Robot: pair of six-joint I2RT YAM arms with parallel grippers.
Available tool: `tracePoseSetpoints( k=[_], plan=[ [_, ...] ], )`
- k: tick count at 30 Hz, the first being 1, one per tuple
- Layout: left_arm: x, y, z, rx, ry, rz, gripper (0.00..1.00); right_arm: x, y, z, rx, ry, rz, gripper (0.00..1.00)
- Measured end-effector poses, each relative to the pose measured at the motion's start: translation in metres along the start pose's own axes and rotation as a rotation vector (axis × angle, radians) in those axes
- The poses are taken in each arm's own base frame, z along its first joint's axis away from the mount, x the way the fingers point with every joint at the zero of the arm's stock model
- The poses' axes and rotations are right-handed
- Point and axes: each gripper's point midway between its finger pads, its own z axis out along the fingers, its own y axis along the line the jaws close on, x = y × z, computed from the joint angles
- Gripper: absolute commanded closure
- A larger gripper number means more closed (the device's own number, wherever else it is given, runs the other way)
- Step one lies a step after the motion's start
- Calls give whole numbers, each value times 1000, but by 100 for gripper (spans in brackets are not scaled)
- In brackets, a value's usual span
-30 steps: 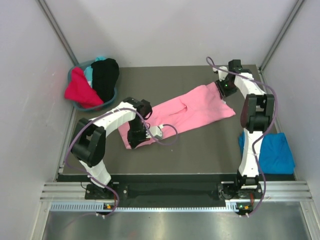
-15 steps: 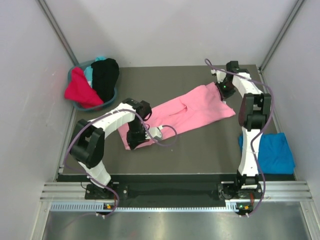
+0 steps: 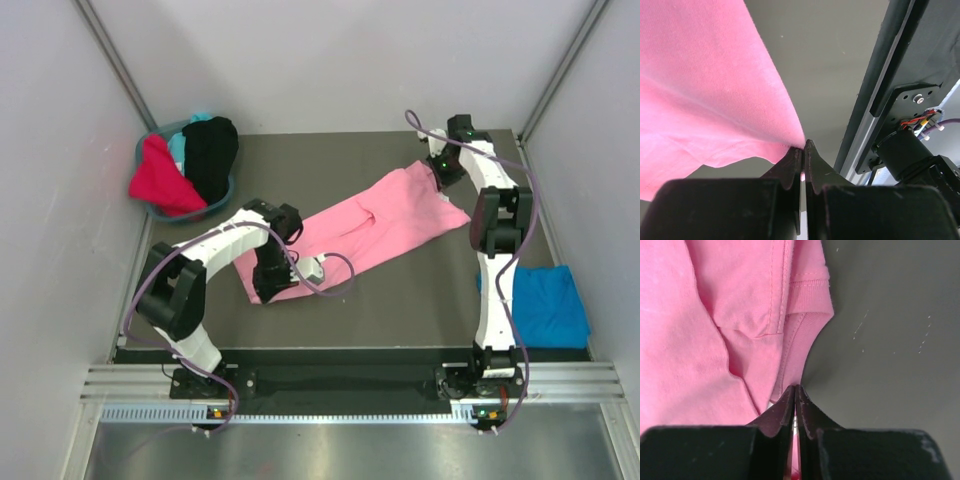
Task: Fold and stack the t-shirts
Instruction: Fold the tshirt
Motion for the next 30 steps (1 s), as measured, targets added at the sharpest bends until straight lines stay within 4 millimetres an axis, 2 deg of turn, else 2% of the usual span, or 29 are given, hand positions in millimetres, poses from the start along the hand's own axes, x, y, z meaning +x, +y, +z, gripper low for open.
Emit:
tracePoseSetpoints(
  k=[8, 16, 18, 23, 26, 30],
  plan=[
    [-3, -3, 1, 7, -3, 11, 98, -3, -3, 2, 16, -12, 1, 73],
    [-5, -1, 1, 7, -3, 0, 98, -2, -2, 1, 16, -20, 8, 71],
    [-6, 0, 1, 10, -1, -5, 97, -1, 0, 1, 6, -18, 9, 72],
    [-6, -1, 3, 17, 5, -9, 97, 0, 10, 1, -46, -20, 11, 90],
    [-6, -1, 3, 18, 6, -9, 97, 0, 14, 2, -69, -24, 10, 97],
    [-6, -1, 3, 20, 4, -10, 97, 0, 13, 2, -63, -24, 15, 100]
  ],
)
